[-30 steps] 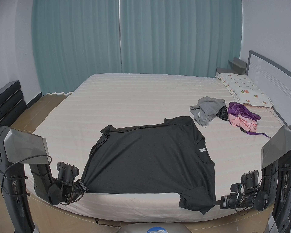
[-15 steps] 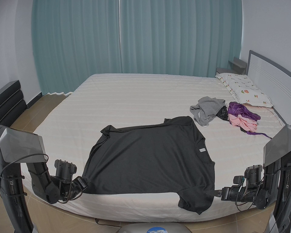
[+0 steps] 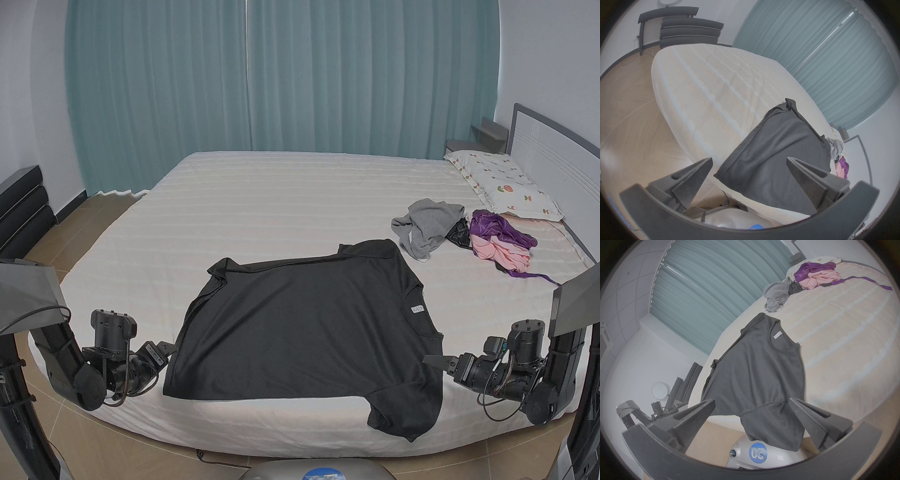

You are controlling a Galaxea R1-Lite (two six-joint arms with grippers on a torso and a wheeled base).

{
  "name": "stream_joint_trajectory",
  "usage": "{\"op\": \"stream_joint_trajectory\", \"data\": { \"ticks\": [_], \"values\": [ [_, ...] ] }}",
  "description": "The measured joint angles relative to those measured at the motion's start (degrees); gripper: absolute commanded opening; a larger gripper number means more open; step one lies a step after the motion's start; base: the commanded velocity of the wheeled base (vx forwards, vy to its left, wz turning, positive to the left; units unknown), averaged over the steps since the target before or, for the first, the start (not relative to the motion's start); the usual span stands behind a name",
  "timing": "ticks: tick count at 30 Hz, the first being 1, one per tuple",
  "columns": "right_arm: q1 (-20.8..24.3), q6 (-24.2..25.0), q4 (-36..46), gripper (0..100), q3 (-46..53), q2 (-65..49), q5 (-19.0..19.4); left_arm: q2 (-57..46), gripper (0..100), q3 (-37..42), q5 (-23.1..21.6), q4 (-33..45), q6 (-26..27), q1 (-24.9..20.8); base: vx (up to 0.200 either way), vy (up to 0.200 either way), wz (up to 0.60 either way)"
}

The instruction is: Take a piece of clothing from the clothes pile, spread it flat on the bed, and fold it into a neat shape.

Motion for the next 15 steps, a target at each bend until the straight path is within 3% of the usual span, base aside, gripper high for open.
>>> {"op": "stream_joint_trajectory", "data": {
  "ticks": [5, 12, 15],
  "values": [
    [0.74, 0.99, 0.09, 100, -1.08, -0.06, -0.57, -0.77, 100, -0.29, -4.43, -0.02, -2.02, 2.86, 0.0, 0.2, 0.0],
    [0.96, 1.23, 0.05, 100, -1.44, -0.04, -0.62, -1.29, 100, -0.6, -4.83, 0.06, -2.24, 3.73, 0.0, 0.2, 0.0],
    [0.89, 1.23, 0.05, 100, -1.46, -0.04, -0.57, -1.33, 100, -0.66, -4.84, 0.13, -2.22, 3.67, 0.0, 0.0, 0.0]
  ]
}}
